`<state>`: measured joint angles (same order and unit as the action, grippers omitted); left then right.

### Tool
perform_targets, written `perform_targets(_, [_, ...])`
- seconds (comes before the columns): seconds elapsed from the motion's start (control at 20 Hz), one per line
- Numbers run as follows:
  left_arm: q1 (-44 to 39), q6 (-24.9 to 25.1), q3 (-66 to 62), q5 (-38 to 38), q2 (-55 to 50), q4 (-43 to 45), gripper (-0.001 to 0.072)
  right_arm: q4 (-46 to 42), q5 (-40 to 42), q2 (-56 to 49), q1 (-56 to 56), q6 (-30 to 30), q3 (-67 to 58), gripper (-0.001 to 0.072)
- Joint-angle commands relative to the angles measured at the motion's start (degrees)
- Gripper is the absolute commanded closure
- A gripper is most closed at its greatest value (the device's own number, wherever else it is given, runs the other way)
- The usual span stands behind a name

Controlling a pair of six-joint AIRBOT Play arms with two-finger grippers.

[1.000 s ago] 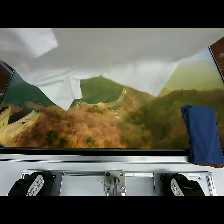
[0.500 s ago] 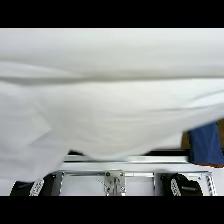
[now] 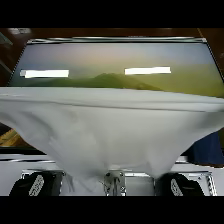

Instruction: Fold the shirts.

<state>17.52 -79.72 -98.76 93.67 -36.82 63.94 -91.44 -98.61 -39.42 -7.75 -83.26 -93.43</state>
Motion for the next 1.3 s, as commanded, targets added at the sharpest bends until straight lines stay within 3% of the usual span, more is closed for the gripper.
perform_targets(0.0, [0.1,1.9,15.6,-5.0,-3.4,1.2,0.0671,0.9,4.4,-7.4,0.0,1.2,11.3,0.0652])
perform_targets(0.15, [-0.1,4.1,27.8,-20.1,-11.9,0.6,0.0671,5.8,25.3,-17.5,0.5,1.2,19.5,0.0652])
perform_targets(0.35, [-1.7,4.1,29.7,-35.1,-27.6,-1.2,0.0671,12.1,53.3,-33.8,5.3,3.5,19.7,0.0652])
perform_targets(0.5, [-4.4,4.2,29.7,-45.6,-35.7,-4.7,0.0670,12.1,69.8,-43.3,9.7,3.6,19.7,0.0651])
perform_targets(0.6, [-6.8,7.6,29.7,-53.1,-39.6,-4.6,0.0671,12.1,77.1,-47.8,10.8,3.4,19.7,0.0651])
perform_targets(0.7, [-8.5,10.8,29.7,-60.7,-42.5,-4.6,0.0671,12.1,80.9,-50.8,10.8,2.9,19.7,0.0652])
perform_targets(0.85, [-9.7,11.1,29.7,-68.9,-46.2,-4.7,0.0671,12.1,81.4,-53.8,9.9,-1.9,19.7,0.0652])
perform_targets(1.0, [-10.3,10.5,29.7,-66.6,-49.8,-4.9,0.0670,12.1,78.6,-55.9,9.5,-6.4,19.7,0.0652])
perform_targets(1.25, [-10.7,10.5,29.7,-55.7,-53.5,-3.7,0.0671,11.8,69.8,-57.5,9.3,-7.8,19.7,0.0652])
